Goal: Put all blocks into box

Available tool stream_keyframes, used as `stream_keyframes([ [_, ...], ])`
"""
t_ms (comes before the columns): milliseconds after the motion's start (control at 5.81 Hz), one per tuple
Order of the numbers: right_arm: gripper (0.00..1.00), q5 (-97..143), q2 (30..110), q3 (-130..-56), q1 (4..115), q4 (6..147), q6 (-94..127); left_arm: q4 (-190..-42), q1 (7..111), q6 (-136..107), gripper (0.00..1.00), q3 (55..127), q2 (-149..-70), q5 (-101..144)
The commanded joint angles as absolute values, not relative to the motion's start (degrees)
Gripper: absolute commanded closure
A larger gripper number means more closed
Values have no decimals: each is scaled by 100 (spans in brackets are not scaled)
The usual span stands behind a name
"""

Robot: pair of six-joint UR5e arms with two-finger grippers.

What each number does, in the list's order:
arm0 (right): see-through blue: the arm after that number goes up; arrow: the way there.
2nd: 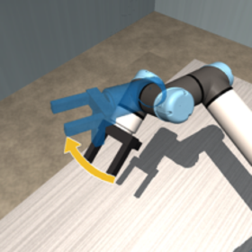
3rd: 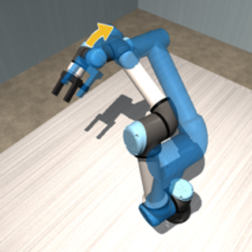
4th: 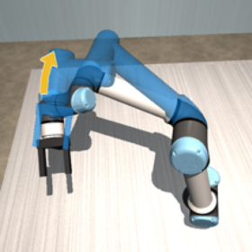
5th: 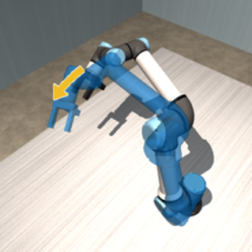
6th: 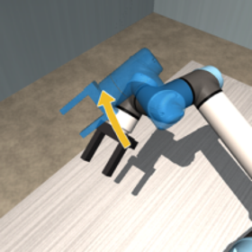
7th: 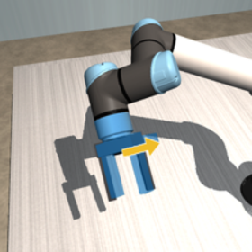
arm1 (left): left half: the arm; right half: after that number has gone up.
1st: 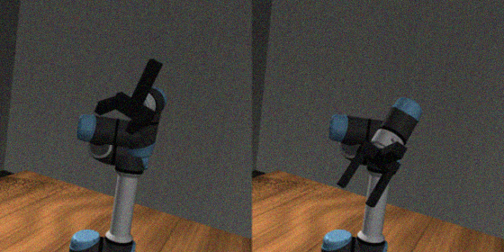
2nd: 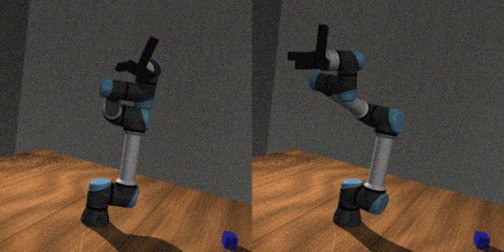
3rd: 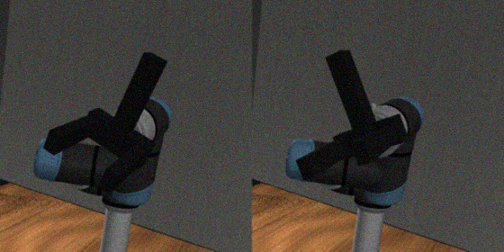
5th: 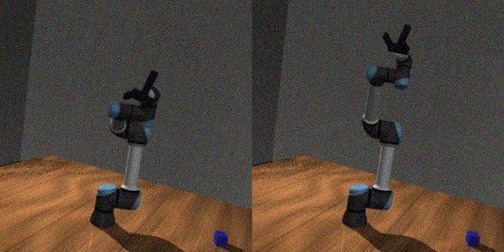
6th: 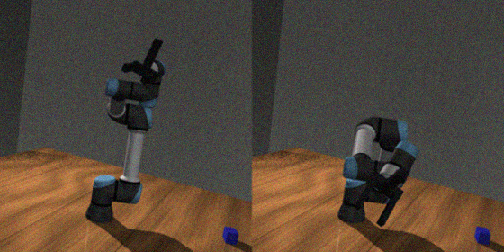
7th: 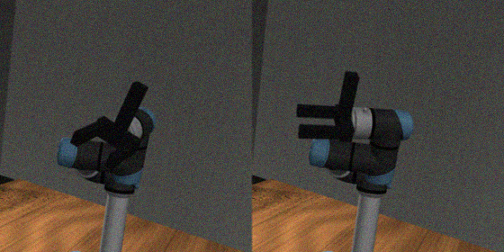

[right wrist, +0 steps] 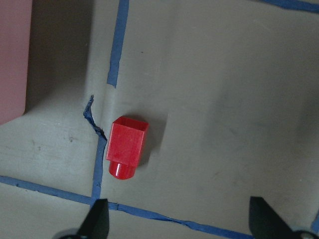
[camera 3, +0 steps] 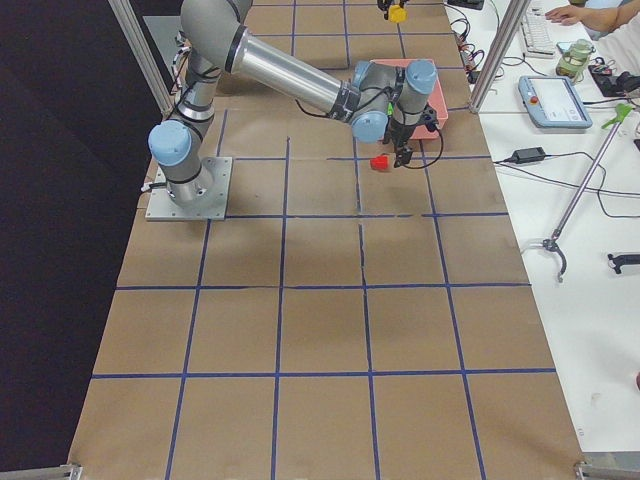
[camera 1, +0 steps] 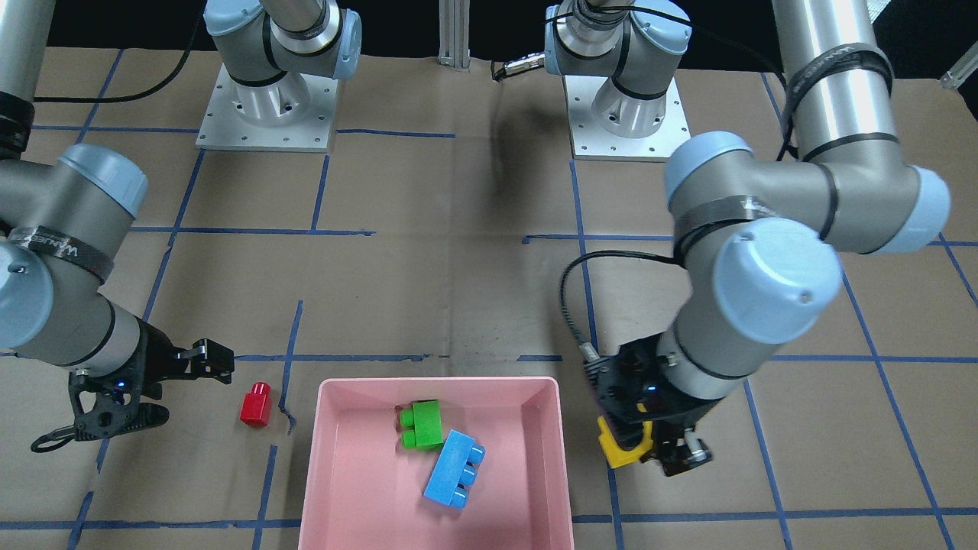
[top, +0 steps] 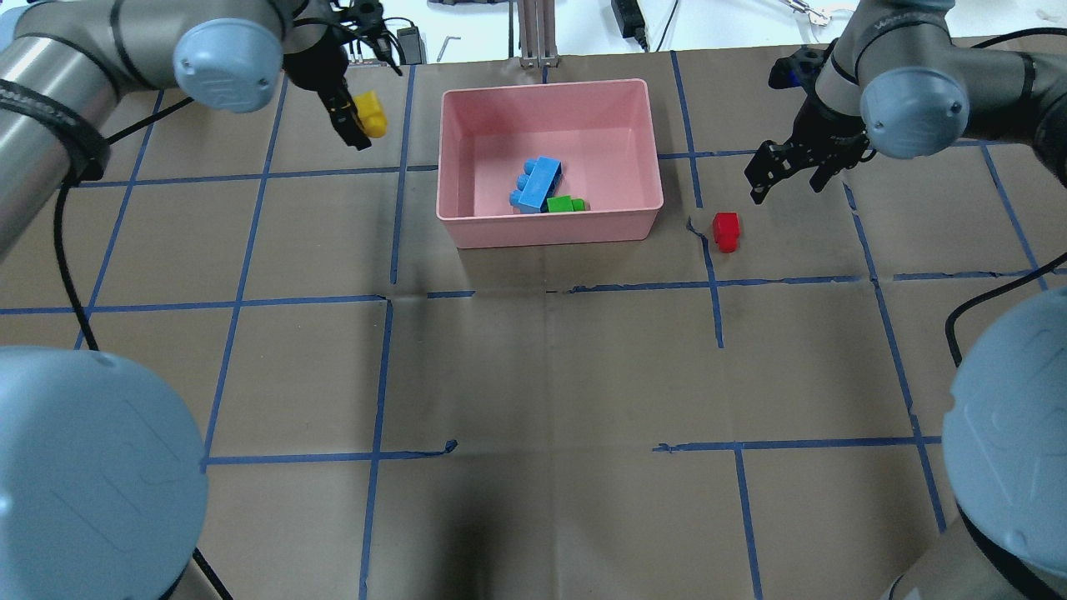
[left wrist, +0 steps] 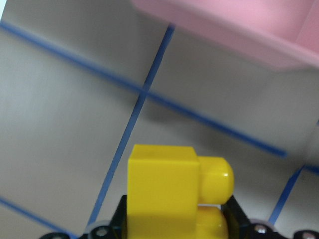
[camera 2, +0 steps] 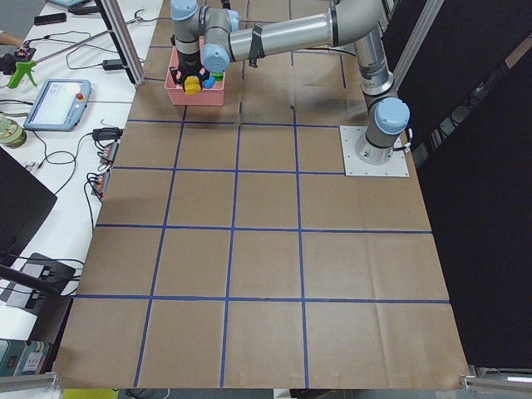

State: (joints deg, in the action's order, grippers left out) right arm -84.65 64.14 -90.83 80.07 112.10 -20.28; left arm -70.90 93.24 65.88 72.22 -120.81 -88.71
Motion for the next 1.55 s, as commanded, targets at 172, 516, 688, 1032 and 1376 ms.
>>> stream_keyframes([
  [172,1,-8244,6040,-9237,8428,11738,-1125,-7049,10228,4040,90,6961,-12655,-8851],
  [516,1,-8305,5810,-9237,8429,11873,-1169,-6638,10310,3709,37,6978,-12796,-8789],
  [688,1,-8314,5705,-9263,8420,12057,-1195,-6705,10318,3744,0,6979,-12710,-8850],
  [1032,33,-8349,5651,-9264,8420,12103,-1256,-7492,10275,3735,0,7065,-12071,-8868],
  [1376,71,-8865,5669,-9220,8420,12059,-1695,-8532,9759,3727,0,7154,-11227,-8799],
])
